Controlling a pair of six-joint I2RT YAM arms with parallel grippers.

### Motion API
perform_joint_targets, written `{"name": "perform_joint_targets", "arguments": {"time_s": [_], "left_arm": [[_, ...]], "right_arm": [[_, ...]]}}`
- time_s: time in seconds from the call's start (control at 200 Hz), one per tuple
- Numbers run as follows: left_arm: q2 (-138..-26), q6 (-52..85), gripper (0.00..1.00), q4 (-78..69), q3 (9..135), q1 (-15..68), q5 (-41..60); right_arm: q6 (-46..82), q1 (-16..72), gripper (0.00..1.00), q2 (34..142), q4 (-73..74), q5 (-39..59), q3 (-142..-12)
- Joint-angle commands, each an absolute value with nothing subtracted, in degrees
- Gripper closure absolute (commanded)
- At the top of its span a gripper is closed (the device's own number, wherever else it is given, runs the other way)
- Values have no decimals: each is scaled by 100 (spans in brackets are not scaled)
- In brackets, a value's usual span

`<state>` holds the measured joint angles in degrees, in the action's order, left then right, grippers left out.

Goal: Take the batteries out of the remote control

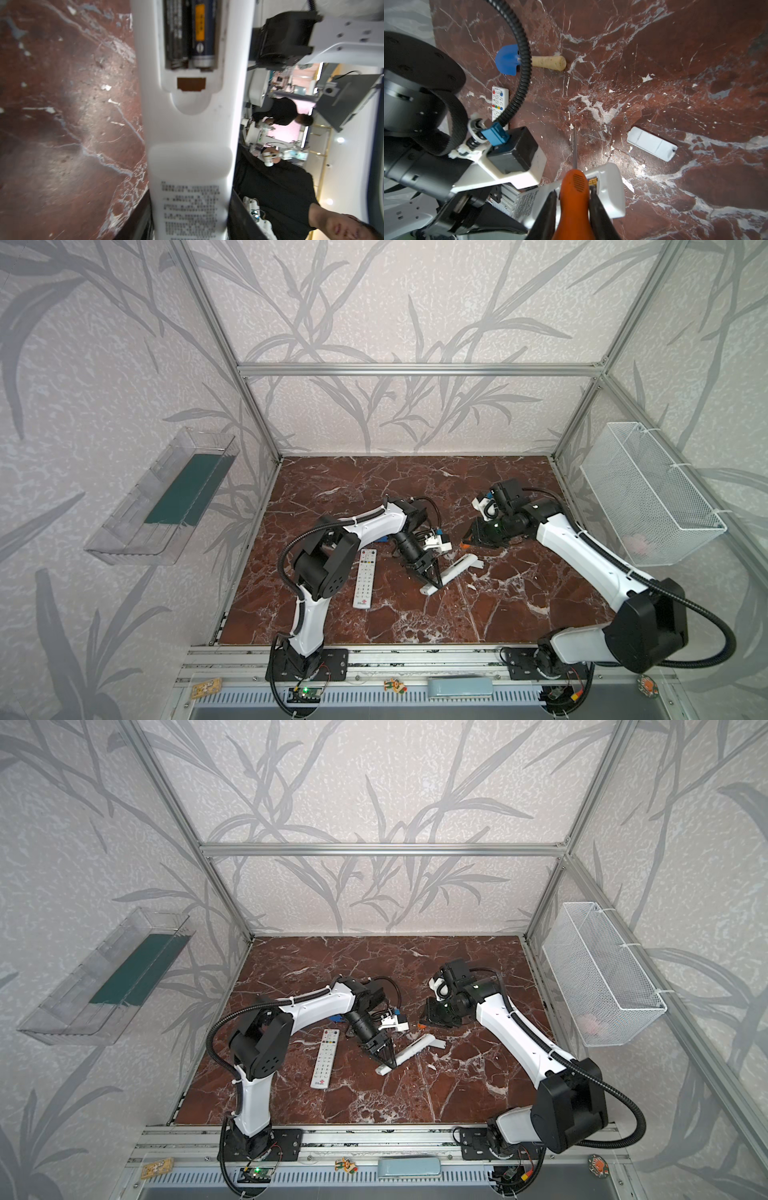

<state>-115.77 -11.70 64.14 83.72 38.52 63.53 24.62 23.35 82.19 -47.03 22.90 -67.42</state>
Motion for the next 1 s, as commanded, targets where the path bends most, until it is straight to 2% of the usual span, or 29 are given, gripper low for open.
{"name": "perform_joint_targets", "arguments": {"time_s": [0.0, 0.515, 0.765, 0.875, 0.935, 0.995], "left_arm": [[-11712, -763, 87, 6201, 8220, 3767, 7324], [-11950, 831, 88, 4515, 7443, 3707, 7930], [-11868, 2871, 90, 2170, 6508, 3715, 7955], [-11874, 3098, 90, 1915, 6370, 3676, 7909], [-11747, 3867, 92, 925, 6142, 3650, 7936], [-11484, 6046, 92, -2022, 5523, 3673, 7946]], "right_arm": [[2174, 2451, 100, 8437, -5044, 1941, -7037], [2090, 2673, 100, 8787, -4944, 1558, -7145], [2061, 2701, 100, 8894, -4861, 1477, -7206], [2067, 2707, 100, 8922, -4829, 1485, -7198], [2074, 2715, 100, 8910, -4808, 1485, -7172], [2091, 2713, 100, 8897, -4802, 1478, -7163]]}}
